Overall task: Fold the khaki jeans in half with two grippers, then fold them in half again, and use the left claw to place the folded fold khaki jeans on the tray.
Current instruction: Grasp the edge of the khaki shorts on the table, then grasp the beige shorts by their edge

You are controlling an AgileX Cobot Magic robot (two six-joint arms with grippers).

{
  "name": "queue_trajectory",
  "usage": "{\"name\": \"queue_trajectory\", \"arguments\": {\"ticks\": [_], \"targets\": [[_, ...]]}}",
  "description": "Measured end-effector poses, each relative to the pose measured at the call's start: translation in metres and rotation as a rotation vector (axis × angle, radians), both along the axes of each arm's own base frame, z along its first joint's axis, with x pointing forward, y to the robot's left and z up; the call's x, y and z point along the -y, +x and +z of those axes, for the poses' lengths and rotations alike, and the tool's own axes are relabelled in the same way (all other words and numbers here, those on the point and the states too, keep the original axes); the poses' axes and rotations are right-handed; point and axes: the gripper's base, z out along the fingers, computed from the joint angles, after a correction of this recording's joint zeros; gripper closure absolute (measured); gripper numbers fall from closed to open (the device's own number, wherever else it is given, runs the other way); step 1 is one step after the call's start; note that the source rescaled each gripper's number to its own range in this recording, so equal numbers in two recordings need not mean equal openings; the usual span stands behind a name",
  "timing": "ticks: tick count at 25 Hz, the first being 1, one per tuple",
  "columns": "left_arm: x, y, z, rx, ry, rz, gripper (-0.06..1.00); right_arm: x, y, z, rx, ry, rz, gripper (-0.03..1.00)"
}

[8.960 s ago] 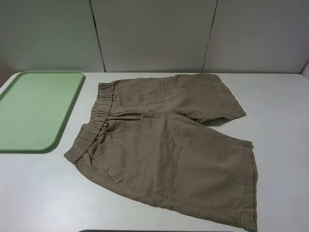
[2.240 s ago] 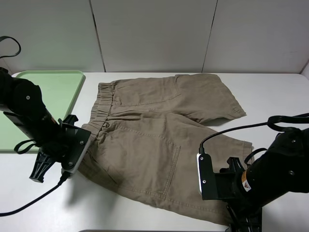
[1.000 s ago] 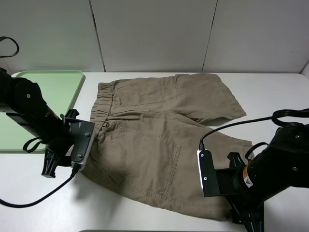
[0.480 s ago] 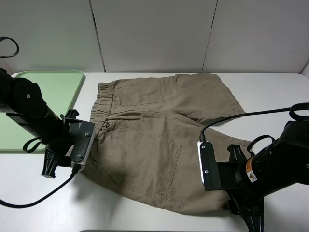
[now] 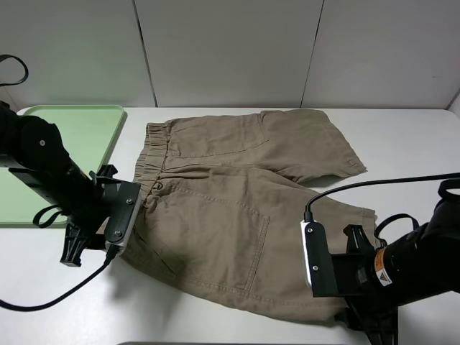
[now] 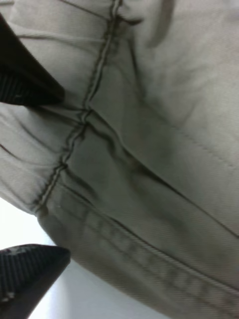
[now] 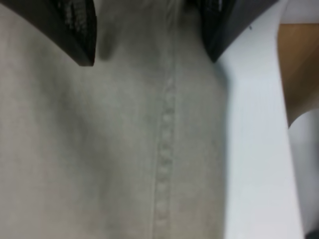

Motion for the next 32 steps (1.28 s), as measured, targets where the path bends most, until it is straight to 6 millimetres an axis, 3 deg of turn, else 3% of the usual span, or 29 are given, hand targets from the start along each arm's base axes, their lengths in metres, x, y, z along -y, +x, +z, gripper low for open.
{"name": "queue_trajectory", "arguments": {"ticks": [10,24,27,32], "targets": [[0.0,-0.001,0.0,-0.003,0.001,0.0,0.25,0.0,0.0,0.0,0.004,0.005,0.0,0.48],[-0.003,-0.007,-0.005,-0.002,0.006,0.004,0.26,-0.002,0.002,0.001,0.021,0.023,0.001,0.89],[-0.003,-0.007,-0.006,0.006,0.005,0.005,0.3,-0.002,0.002,0.001,0.022,0.026,-0.005,0.91],[-0.004,-0.006,-0.01,0.023,0.006,0.009,0.49,-0.003,0.002,0.001,0.027,0.037,-0.019,0.91]]}}
